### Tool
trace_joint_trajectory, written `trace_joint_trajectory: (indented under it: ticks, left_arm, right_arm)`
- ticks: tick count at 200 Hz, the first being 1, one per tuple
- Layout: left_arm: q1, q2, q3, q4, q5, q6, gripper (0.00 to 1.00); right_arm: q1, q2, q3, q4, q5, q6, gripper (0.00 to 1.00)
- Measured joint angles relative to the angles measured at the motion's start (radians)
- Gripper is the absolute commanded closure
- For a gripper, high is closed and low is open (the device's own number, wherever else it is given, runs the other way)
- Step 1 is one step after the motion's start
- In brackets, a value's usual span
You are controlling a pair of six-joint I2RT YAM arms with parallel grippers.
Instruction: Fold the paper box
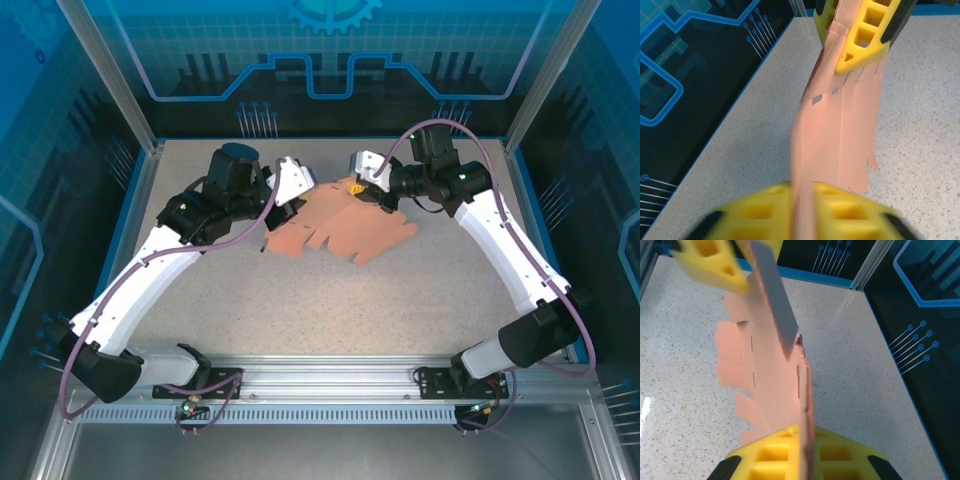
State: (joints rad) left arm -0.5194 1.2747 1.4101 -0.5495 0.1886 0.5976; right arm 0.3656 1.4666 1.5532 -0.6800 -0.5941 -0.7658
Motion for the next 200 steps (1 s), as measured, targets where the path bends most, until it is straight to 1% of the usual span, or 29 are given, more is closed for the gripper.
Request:
trace_joint_trajectory:
  ticks: [8,32,64,85,111,142,171,187,200]
  left_arm:
    - [0.008,-0.019,-0.028,0.03,0.008,-0.013,0.5]
    - [0.066,-0.107,-0.156,0.149,0.037,-0.09,0.35]
    - [0.171,-0.239,-0.362,0.359,0.062,-0.232,0.22]
    - [0.226,-0.285,-0.472,0.496,0.077,-0.347,0.19]
    - [0.287,-0.276,-0.538,0.613,0.109,-0.482,0.16]
    - [0.34,-0.21,-0.544,0.724,0.18,-0.614,0.15]
    - [0.36,-0.144,-0.543,0.806,0.261,-0.706,0.14]
    - [0.365,-0.104,-0.539,0.851,0.309,-0.756,0.15]
    - [0.368,-0.072,-0.532,0.887,0.347,-0.791,0.19]
  right_arm:
    - [-0.019,-0.012,-0.023,0.016,-0.019,0.021,1.0]
    - [-0.078,-0.066,-0.113,0.079,-0.077,0.1,1.0]
    - [-0.17,-0.155,-0.234,0.22,-0.167,0.267,1.0]
    - [-0.205,-0.192,-0.274,0.314,-0.206,0.379,1.0]
    - [-0.21,-0.217,-0.292,0.41,-0.232,0.5,1.0]
    - [-0.213,-0.261,-0.325,0.51,-0.241,0.631,1.0]
    - [-0.22,-0.288,-0.344,0.581,-0.256,0.715,1.0]
    - [-0.222,-0.294,-0.351,0.612,-0.266,0.75,1.0]
    - [-0.223,-0.296,-0.357,0.637,-0.275,0.776,1.0]
